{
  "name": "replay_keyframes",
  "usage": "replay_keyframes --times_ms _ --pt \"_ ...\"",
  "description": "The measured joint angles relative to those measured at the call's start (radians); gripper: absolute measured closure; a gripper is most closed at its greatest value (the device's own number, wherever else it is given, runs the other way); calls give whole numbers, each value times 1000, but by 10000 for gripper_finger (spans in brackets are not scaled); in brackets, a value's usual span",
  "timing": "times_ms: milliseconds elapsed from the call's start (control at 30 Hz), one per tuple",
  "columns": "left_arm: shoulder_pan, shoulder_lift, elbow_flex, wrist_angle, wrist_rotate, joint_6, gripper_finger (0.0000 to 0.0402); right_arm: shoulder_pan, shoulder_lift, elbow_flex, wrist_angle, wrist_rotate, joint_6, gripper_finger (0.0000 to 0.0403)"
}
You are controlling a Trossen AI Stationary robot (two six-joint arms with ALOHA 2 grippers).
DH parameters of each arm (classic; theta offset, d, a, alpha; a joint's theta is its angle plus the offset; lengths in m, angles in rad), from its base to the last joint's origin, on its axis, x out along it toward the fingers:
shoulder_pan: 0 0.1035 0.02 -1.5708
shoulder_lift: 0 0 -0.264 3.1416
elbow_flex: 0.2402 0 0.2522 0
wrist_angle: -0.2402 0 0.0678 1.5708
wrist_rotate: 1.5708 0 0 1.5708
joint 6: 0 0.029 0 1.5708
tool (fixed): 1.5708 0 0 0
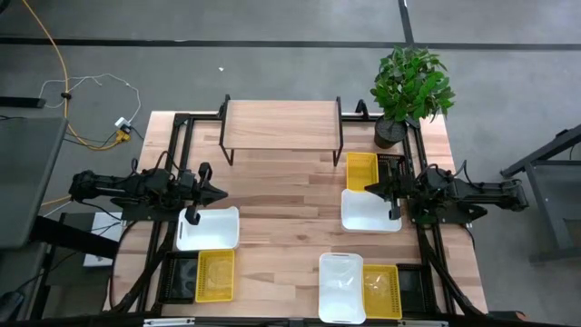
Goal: Stack baskets on shelf by color
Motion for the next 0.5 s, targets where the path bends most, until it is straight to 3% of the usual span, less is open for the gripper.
replay_keyframes --times_ms 267,500 --pt "0 0 0 0 0 0 401 0 0 0 72 24 0 402" --pt "0 0 0 0 0 0 401 0 0 0 552 44 126 402"
